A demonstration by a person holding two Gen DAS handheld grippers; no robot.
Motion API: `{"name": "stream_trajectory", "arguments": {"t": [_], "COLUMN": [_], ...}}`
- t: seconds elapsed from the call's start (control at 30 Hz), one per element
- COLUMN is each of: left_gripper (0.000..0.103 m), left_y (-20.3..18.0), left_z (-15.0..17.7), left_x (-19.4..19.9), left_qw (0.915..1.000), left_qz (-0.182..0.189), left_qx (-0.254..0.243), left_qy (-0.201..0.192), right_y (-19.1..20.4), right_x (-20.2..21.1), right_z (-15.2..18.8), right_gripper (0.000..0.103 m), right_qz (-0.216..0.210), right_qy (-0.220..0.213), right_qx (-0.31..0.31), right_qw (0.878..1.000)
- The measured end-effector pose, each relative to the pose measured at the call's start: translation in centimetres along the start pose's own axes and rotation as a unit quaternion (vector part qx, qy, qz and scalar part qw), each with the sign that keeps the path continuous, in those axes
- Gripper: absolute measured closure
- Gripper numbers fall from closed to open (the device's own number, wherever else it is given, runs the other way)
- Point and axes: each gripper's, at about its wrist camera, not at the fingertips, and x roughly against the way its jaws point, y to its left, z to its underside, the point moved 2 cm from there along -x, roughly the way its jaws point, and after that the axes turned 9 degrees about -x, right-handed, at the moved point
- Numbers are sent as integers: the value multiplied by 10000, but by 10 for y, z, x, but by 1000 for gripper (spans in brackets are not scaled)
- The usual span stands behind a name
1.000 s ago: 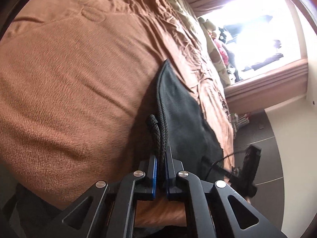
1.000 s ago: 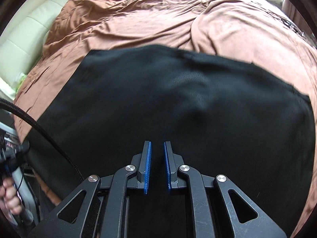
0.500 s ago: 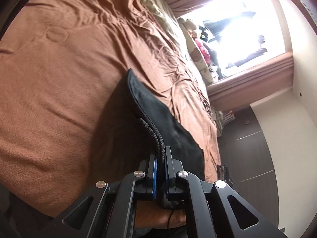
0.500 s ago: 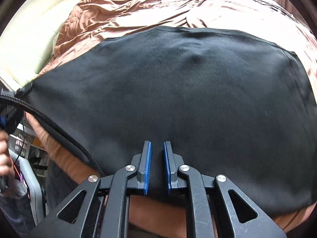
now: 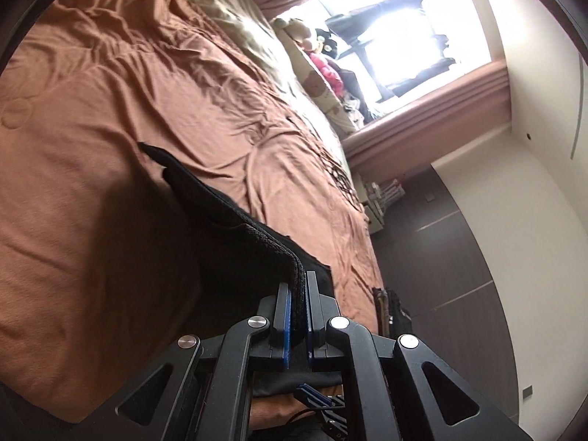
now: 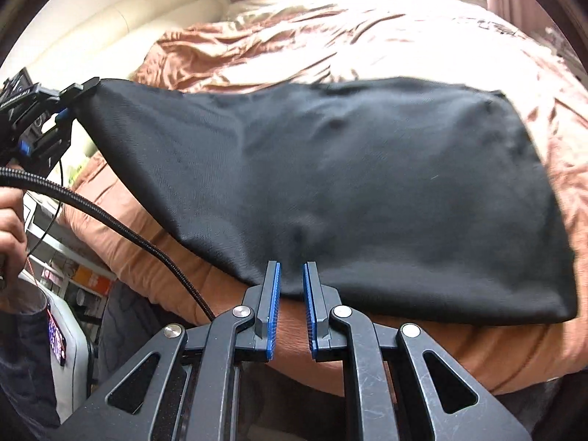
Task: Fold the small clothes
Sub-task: 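Lift the gripped edges with both tools and fold them across the shirt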
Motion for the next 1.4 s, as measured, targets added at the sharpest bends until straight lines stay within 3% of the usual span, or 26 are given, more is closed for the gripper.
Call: {"name": "stream_trajectory", "arguments": {"t": [0.2,0.27,0.3,0.33,0.7,1.17,1.2,1.27,1.33,1.4], "left_gripper": [98,98,98,98,98,97,94,78,56,51], "left_y": [-39,-54,-60,-66,-137,-178,-180,-180,-177,-172], "left_z": [-5,-4,-4,-3,22,84,89,99,103,105], "left_x": [-27,-38,-42,-45,-116,-203,-210,-219,-220,-218], "left_qw": [9993,9986,9983,9980,9891,9720,9683,9628,9621,9629], "left_qz": [179,241,263,287,493,477,392,379,395,290], "left_qx": [-281,-382,-425,-470,-1036,-1302,-1362,-1387,-1393,-1419], "left_qy": [179,257,288,320,920,1899,2056,2287,2311,2277], "right_y": [-22,-31,-38,-39,-100,-150,-152,-157,-159,-159], "right_x": [32,43,50,51,96,117,117,116,115,114], "right_z": [6,10,11,13,37,54,55,56,57,58], "right_gripper": [90,72,54,45,45,45,45,45,45,45], "right_qz": [-60,-50,-71,-80,-61,-176,-178,-191,-226,-230], "right_qy": [-325,-450,-522,-575,-947,-940,-926,-890,-852,-818], "right_qx": [-182,-237,-300,-343,-1031,-1521,-1537,-1564,-1565,-1540], "right_qw": [9993,9987,9982,9977,9901,9837,9836,9835,9837,9844]}}
